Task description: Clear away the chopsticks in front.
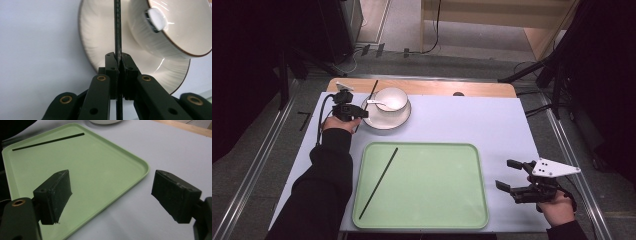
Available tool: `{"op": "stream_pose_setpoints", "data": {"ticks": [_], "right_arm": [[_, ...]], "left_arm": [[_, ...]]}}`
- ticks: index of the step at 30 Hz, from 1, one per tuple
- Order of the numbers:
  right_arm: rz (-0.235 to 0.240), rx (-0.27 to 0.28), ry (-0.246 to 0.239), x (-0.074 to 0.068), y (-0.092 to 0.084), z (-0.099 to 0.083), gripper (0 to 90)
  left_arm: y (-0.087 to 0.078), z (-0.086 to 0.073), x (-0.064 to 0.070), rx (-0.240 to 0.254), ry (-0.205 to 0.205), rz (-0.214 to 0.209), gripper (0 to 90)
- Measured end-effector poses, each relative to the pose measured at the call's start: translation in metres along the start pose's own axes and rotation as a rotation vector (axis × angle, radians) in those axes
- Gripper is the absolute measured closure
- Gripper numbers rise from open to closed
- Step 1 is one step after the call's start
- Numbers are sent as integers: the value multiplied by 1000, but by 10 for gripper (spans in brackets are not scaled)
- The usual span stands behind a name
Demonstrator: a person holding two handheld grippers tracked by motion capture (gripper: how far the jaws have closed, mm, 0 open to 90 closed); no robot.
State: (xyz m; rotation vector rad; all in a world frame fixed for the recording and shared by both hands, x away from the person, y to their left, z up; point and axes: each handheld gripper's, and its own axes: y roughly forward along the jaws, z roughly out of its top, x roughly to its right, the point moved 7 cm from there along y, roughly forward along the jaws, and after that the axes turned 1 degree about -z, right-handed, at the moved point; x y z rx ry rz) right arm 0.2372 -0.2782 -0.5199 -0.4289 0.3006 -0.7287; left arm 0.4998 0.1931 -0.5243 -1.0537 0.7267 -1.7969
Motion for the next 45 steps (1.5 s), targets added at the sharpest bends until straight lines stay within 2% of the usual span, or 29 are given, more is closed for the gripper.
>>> {"op": "stream_pose_setpoints", "data": {"ticks": [4,7,11,15,20,23,27,28,30,33,39,45], "right_arm": [[-1,-1,2,0,-1,0,164],[-3,0,3,0,-1,0,164],[-1,2,-5,0,0,1,164],[2,1,-6,0,1,1,164],[7,1,-10,0,3,2,164],[9,0,-11,0,4,3,164],[13,-3,-11,-1,5,3,164],[13,-3,-11,-1,5,3,164],[16,-3,-12,0,6,4,164],[18,-1,-14,0,6,4,164],[20,-2,-12,0,6,4,164],[18,0,-13,-1,6,4,164]], "left_arm": [[-17,1,-14,16,-26,10,863],[-33,5,-17,28,-34,3,863],[-54,12,-4,48,-20,-27,863],[-68,10,18,53,25,-58,863],[-74,-8,41,50,64,-102,863],[-71,-25,51,38,72,-138,863],[-65,-52,60,13,104,-150,863],[-65,-52,60,13,104,-150,863],[-66,-63,61,12,107,-163,863],[-71,-74,64,3,134,-155,863],[-80,-98,68,38,154,-162,863],[-86,-119,69,70,145,-172,863]]}}
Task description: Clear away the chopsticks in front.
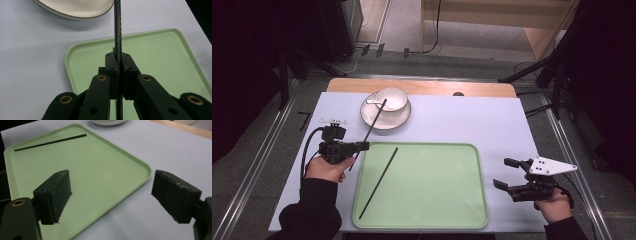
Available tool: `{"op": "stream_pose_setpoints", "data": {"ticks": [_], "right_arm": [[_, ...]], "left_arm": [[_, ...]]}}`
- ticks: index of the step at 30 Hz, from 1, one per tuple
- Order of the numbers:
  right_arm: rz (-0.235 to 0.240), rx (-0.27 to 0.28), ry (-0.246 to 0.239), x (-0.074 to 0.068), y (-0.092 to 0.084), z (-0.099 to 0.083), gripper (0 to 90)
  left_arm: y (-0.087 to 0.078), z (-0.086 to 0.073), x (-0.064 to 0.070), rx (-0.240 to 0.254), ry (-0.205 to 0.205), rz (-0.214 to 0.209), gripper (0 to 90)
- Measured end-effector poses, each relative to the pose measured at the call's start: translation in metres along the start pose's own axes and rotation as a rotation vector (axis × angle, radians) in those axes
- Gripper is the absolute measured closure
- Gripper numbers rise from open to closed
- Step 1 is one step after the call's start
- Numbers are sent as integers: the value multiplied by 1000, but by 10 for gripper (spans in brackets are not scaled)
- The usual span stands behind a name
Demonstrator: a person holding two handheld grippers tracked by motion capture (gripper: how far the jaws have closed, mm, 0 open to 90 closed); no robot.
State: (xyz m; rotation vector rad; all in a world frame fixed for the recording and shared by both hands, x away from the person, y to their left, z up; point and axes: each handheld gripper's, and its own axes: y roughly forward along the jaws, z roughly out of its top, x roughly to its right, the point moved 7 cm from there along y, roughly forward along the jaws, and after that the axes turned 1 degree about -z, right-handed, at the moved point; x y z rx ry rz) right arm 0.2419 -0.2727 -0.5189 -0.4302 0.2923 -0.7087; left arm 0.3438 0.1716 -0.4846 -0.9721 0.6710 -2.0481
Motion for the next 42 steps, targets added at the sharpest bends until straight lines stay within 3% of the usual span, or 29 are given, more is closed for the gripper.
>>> {"op": "stream_pose_setpoints", "data": {"ticks": [4,7,13,16,23,26,35,42], "right_arm": [[1,0,-3,0,0,0,164],[0,1,-6,0,0,0,164],[0,1,-6,0,-1,0,164],[2,-2,-5,0,0,0,164],[1,-1,-6,0,-1,0,165],[-1,0,-6,0,-1,0,164],[2,1,-9,-1,-1,0,164],[4,-2,-8,-1,-1,0,164]], "left_arm": [[-1,-15,6,3,22,-1,863],[0,-23,9,-7,5,-11,863],[4,-39,17,-20,18,-5,863],[13,-45,22,-24,33,-1,863],[26,-55,26,-58,44,2,863],[31,-62,32,-74,34,-23,863],[47,-84,44,-146,50,-32,862],[57,-89,38,-182,49,0,862]]}}
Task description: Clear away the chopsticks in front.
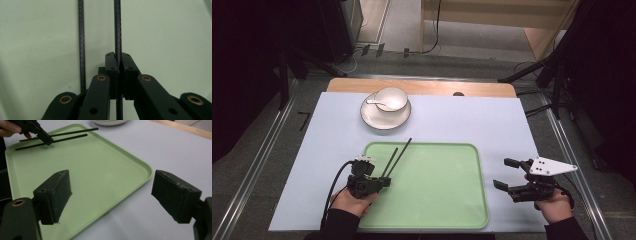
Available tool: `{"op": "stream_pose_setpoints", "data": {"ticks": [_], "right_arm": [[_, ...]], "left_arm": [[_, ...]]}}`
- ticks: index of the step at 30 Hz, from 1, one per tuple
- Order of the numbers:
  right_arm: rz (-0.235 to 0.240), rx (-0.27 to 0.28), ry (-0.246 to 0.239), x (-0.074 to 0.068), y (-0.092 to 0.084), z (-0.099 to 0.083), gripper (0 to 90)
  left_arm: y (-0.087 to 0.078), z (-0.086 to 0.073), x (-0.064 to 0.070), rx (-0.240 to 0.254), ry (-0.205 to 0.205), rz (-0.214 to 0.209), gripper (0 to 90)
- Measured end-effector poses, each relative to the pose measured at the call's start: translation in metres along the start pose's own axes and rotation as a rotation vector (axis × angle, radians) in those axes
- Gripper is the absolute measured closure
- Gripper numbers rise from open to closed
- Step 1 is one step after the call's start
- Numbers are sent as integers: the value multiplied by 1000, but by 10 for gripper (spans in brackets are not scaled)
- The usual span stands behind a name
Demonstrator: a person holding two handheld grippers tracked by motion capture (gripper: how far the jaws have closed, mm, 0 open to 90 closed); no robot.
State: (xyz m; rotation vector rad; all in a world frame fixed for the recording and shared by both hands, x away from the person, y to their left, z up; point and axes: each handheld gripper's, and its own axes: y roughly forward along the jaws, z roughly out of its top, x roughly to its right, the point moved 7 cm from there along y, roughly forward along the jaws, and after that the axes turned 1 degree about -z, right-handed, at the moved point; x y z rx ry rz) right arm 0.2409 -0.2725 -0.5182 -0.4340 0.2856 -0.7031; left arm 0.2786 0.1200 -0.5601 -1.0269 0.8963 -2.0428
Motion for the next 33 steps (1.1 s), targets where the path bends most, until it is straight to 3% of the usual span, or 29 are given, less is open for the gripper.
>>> {"op": "stream_pose_setpoints", "data": {"ticks": [3,9,19,30,33], "right_arm": [[0,0,0,0,0,0,164],[0,-1,2,0,0,0,164],[-1,-3,2,0,1,-1,164],[-1,-6,3,0,1,-1,164],[0,-3,4,0,1,-1,164]], "left_arm": [[2,-1,-4,-24,-5,15,862],[1,-2,-7,-25,-5,23,861],[-10,-9,-16,-36,-38,50,859],[-10,-8,-15,-40,-35,10,792],[-9,-6,-12,-38,5,-13,695]]}}
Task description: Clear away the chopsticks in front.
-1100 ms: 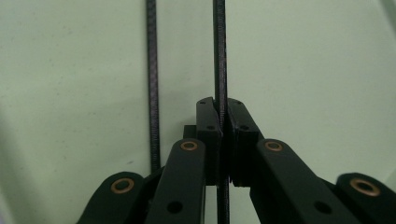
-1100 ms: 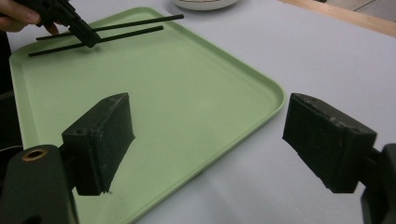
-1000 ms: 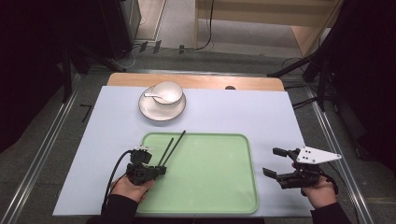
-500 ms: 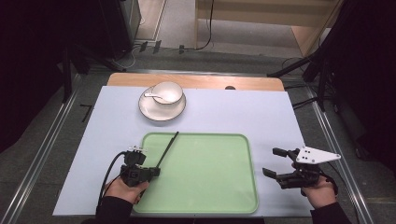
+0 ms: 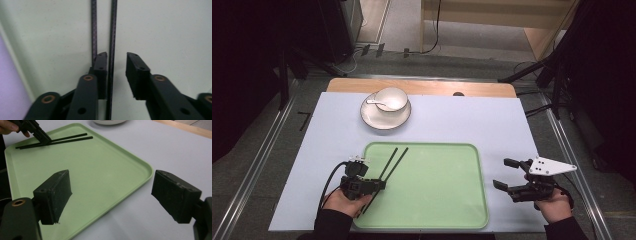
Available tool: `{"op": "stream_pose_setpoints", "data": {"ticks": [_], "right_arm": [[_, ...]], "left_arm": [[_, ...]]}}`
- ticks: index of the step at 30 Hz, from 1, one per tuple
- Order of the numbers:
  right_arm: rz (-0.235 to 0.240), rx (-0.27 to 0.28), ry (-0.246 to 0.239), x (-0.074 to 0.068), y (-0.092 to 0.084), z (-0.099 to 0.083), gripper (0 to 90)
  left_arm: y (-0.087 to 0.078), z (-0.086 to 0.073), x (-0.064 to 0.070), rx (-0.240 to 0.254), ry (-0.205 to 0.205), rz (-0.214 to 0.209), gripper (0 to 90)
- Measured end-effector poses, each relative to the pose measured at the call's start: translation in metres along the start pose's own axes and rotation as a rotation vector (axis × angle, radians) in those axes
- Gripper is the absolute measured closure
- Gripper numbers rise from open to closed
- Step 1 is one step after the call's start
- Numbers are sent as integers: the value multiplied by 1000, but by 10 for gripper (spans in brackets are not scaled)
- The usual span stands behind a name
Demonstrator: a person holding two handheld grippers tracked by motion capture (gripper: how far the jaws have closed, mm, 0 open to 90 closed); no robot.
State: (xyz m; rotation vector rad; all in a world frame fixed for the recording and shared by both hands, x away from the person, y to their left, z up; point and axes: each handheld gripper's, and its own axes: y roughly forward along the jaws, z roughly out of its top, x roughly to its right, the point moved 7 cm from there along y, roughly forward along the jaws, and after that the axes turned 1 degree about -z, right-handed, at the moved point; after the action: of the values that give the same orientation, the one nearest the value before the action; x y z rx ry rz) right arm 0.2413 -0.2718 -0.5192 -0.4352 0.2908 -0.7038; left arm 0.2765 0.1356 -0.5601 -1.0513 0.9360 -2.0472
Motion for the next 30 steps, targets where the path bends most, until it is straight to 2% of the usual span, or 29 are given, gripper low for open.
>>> {"op": "stream_pose_setpoints", "data": {"ticks": [4,7,10,15,16,19,23,25,30], "right_arm": [[-1,-4,-4,0,0,-1,164],[-1,-3,-3,0,-1,-1,164],[0,-2,-2,0,-1,-1,164],[1,-6,0,0,-1,-3,164],[1,-5,3,0,-2,-3,164],[2,-6,3,0,-2,-3,164],[3,-7,10,-1,-3,-4,164],[0,-5,15,0,-4,-5,164],[-4,4,17,-1,-5,-5,164]], "left_arm": [[-4,6,2,25,29,-25,586],[-7,9,-1,31,58,-18,490],[-13,14,-4,54,116,-20,401],[-23,23,-13,94,174,-38,367],[-25,25,-16,92,198,-41,364],[-31,28,-25,100,243,-30,361],[-38,29,-37,112,265,-30,352],[-43,30,-43,134,290,-18,352],[-56,29,-61,157,265,-14,332]]}}
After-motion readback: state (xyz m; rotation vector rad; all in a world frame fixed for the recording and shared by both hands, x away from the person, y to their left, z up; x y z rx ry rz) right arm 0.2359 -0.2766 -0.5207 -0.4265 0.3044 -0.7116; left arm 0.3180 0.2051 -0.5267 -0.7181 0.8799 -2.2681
